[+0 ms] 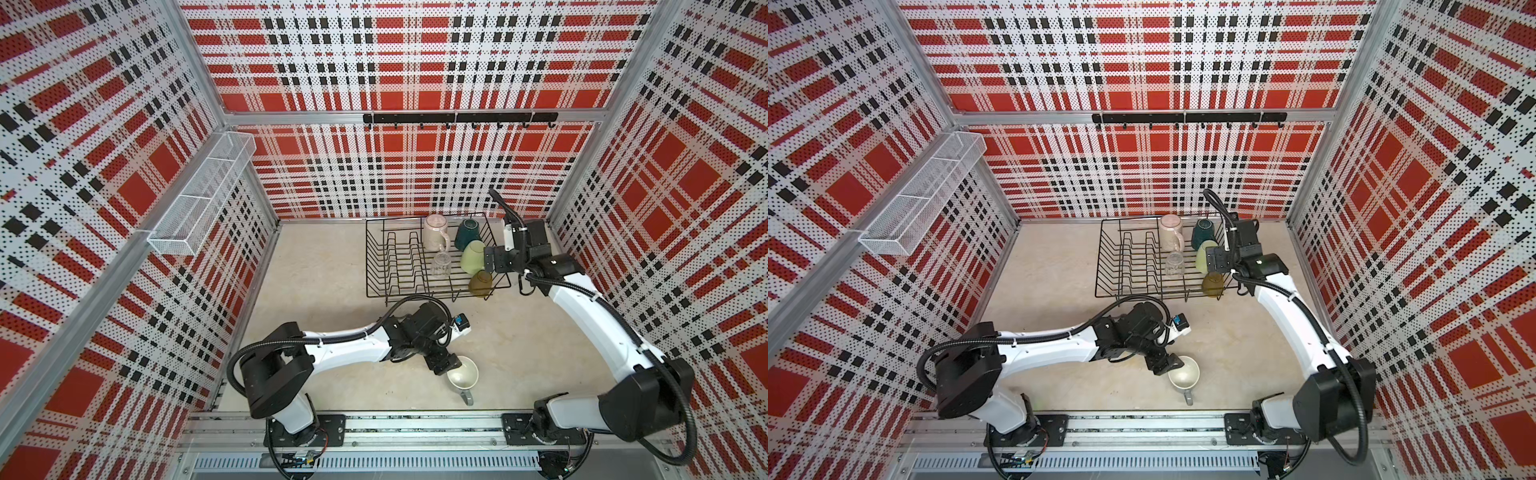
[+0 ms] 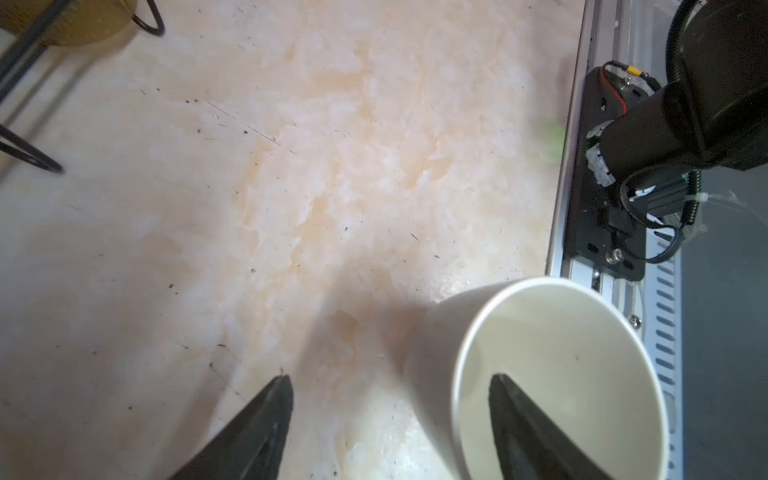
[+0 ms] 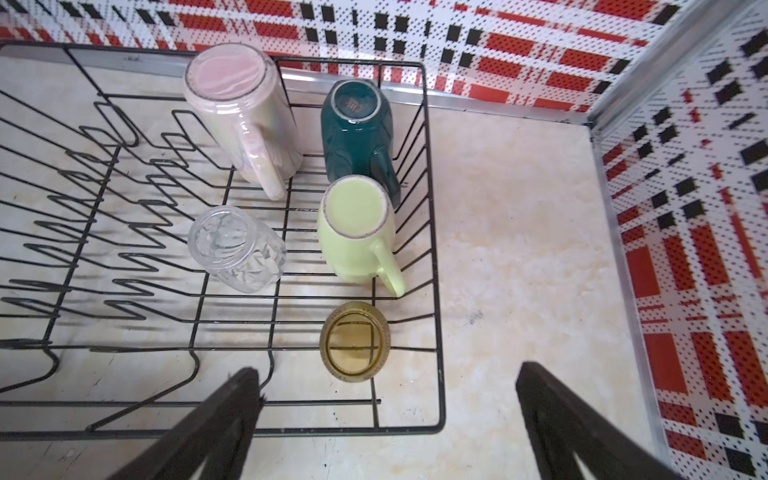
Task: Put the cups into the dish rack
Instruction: 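Release the olive glass with the right gripper while the left gripper grasps the cream mug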
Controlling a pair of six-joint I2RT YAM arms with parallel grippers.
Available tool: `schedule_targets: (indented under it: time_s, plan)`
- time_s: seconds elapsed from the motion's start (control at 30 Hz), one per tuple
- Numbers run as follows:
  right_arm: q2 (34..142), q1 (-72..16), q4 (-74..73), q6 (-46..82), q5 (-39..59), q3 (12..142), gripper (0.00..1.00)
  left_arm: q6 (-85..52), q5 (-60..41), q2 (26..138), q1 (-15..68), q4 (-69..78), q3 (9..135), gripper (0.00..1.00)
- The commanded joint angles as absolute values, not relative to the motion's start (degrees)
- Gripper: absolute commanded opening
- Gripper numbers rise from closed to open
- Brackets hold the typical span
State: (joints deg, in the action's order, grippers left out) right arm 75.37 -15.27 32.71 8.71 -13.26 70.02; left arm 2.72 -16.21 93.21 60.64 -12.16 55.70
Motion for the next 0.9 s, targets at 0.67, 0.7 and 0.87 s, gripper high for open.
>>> schedule_targets:
  time_s: [0.67,0.7,0.87]
  plan:
    - [62.6,-13.4,21.9,15.0,-13.1,60.8,1.0,6.7,-10.4,97.4,61.3,-21.3,62.7,0.0]
    - [62.7,-13.4,22.1,15.0,-12.4,60.9,1.0,6.6,-10.7,96.8,61.0,-21.2,62.9,0.0]
    - [63.1,-13.4,25.1,16.9,-7.7,61.8,1.0,3.9,-14.3,90.0,56.7,-17.5,62.1,0.0]
